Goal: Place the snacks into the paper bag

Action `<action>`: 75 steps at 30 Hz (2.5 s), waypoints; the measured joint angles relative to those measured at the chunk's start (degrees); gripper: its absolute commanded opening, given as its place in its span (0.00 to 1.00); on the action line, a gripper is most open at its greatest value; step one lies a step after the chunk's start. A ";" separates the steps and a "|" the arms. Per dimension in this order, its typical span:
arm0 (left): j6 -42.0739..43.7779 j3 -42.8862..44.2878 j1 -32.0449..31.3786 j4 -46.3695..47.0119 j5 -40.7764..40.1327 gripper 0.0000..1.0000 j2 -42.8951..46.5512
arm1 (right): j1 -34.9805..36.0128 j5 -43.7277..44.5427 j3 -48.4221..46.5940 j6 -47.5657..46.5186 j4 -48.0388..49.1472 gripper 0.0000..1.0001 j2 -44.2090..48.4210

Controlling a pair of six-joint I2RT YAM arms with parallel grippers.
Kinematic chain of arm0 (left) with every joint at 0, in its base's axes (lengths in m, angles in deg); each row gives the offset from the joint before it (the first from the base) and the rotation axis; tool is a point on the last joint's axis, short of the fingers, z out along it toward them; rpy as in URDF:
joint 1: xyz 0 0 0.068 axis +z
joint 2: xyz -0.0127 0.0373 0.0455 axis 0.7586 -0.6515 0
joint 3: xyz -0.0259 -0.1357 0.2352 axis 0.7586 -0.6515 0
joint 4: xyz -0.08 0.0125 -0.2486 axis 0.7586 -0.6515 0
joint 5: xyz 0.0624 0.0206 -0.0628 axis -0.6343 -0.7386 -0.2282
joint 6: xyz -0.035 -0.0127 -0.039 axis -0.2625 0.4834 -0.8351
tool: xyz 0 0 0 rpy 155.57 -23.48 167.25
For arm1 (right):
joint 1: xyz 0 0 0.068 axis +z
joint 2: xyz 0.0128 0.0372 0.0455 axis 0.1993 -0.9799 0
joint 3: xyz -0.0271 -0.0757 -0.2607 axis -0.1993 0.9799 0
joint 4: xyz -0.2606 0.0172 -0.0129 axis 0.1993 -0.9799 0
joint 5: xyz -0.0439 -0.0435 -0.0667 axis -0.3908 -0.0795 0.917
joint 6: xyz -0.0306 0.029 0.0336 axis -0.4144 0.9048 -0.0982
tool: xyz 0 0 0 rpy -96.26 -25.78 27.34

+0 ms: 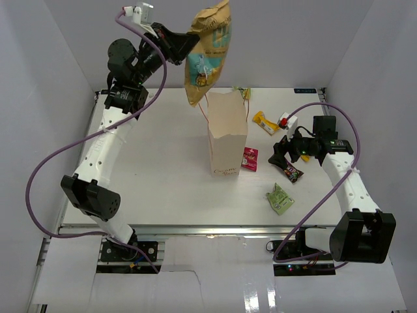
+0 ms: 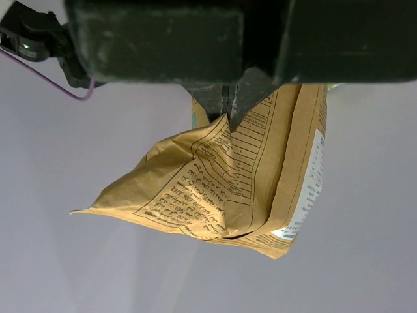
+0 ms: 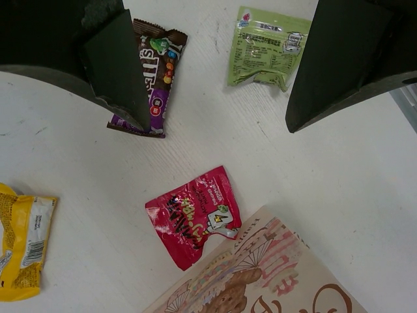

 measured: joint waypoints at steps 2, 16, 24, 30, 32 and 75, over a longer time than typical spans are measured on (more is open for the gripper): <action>-1.31 -0.85 -0.92 0.13 1.05 0.00 -0.68 | 0.00 0.13 0.09 0.00 0.00 0.90 0.02; -6.03 -9.94 -4.50 7.30 3.74 0.00 0.55 | 0.00 0.37 0.46 0.02 0.00 0.90 0.00; -3.78 -14.27 -6.67 9.84 1.33 0.00 -1.29 | -0.04 0.37 0.68 0.00 0.00 0.90 0.02; 0.15 -17.46 -9.40 13.40 -2.67 0.00 -1.86 | -0.04 0.35 0.74 0.02 0.00 0.90 0.02; 1.20 -20.00 -10.14 15.43 -3.85 0.00 -1.84 | -0.04 0.35 0.76 0.02 0.00 0.90 0.02; 13.60 -42.05 -10.29 6.67 -14.23 0.98 24.79 | 3.89 7.04 1.55 27.69 5.90 0.97 -10.78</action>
